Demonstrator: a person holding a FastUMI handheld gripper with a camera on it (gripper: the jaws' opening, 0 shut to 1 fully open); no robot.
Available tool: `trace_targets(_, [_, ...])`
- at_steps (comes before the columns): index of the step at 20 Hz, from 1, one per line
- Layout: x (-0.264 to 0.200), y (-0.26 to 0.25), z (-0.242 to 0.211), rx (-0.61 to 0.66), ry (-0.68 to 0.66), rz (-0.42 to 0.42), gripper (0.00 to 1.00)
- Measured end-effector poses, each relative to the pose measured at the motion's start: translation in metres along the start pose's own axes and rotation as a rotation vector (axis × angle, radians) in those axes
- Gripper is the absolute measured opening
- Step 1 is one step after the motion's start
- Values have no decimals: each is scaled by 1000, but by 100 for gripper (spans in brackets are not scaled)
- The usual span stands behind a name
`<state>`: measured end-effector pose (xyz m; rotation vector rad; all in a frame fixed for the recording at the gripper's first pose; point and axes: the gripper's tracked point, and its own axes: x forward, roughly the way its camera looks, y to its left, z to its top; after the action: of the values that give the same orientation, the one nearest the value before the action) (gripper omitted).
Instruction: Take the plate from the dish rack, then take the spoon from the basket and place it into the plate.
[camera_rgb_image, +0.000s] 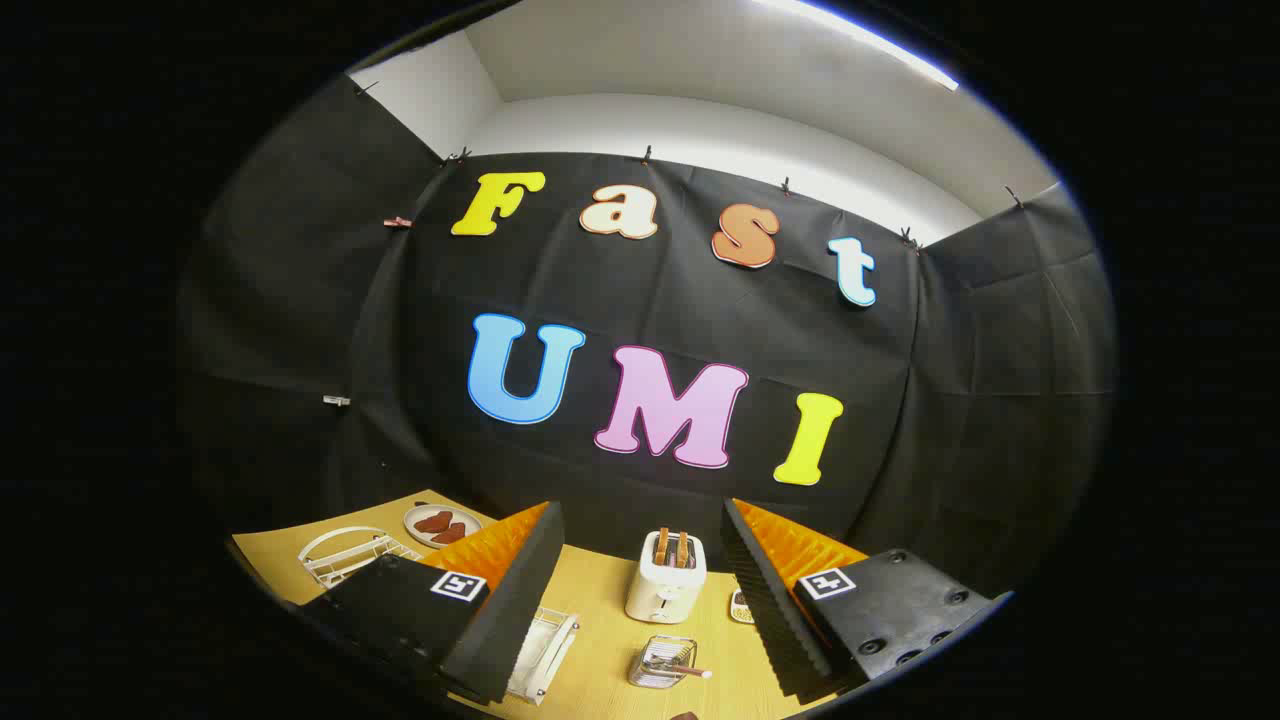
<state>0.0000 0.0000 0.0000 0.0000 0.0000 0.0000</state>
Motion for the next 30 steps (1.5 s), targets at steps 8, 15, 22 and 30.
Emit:
trace_targets(8, [1,17,3,0,0,30,97])
trace_targets(15, [-2,17,1,-9,6,31,97])
trace_targets(22, [1,25,-10,3,53,56,97])
trace_targets(30, [12,59,-51,49,204,159,97])
